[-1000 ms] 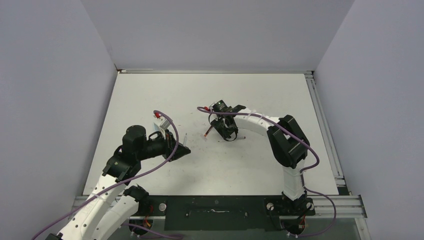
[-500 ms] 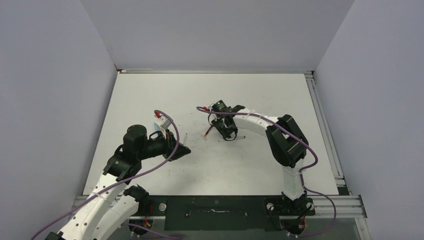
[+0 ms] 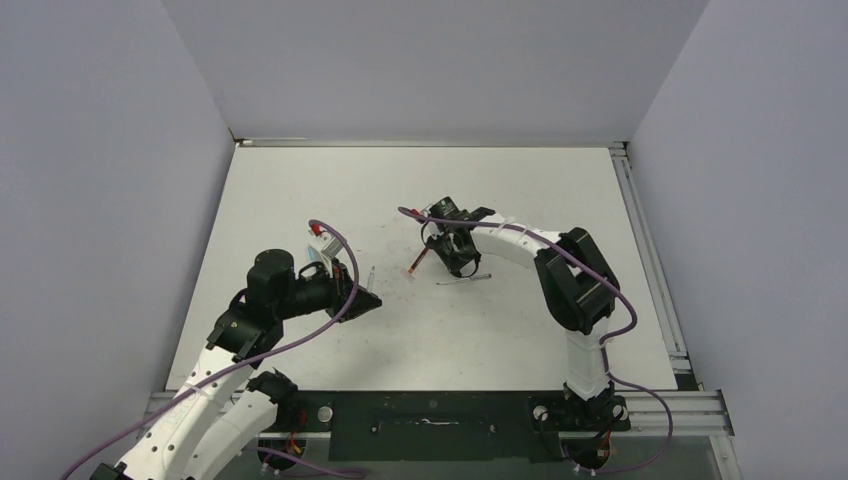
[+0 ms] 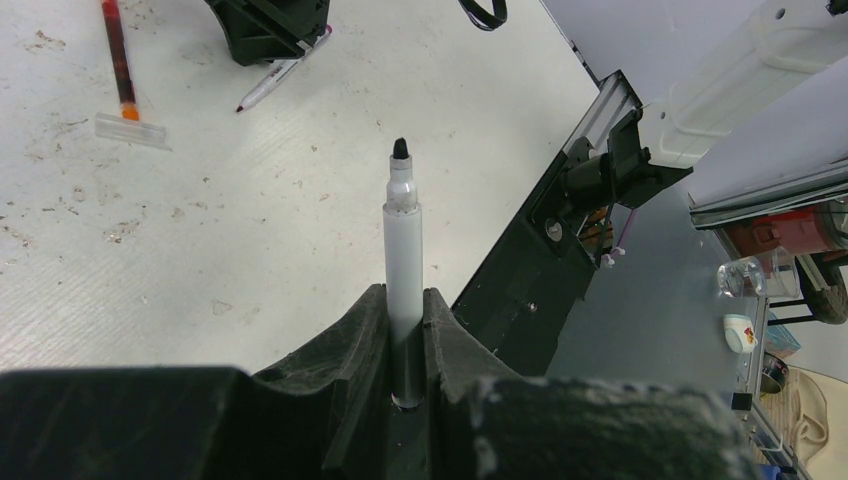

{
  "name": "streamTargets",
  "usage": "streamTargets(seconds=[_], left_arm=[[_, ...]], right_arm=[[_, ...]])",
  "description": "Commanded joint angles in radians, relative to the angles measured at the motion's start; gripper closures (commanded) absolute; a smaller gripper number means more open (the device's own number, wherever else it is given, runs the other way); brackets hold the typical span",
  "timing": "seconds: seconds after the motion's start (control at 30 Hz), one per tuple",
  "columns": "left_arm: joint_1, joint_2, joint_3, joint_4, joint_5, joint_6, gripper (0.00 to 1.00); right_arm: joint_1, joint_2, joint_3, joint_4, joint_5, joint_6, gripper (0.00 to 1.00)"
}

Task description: Insert the pens into the pen caps

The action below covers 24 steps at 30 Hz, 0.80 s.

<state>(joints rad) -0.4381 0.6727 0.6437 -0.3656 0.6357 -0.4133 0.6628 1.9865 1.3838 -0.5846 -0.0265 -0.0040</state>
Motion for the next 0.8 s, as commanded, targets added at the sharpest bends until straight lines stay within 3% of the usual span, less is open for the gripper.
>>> streamTargets(seconds=[0.0, 0.43, 0.77], left_arm=[[-0.007, -0.001, 0.007, 0.018, 0.005, 0.013, 1.00], [-0.007, 0.004, 0.000, 0.095, 0.063, -0.024, 1.00], [-0.008, 0.036, -0.070, 0.430, 0.159, -0.192, 1.00]], right_arm=[[-0.011, -0.034, -0.005, 0.009, 0.004, 0.050, 0.95], [-0.006, -0.237, -0.008, 0.116, 0.023, 0.239, 0.95], [0.035, -0.532, -0.131, 0.292, -0.014, 0.400, 0.95]])
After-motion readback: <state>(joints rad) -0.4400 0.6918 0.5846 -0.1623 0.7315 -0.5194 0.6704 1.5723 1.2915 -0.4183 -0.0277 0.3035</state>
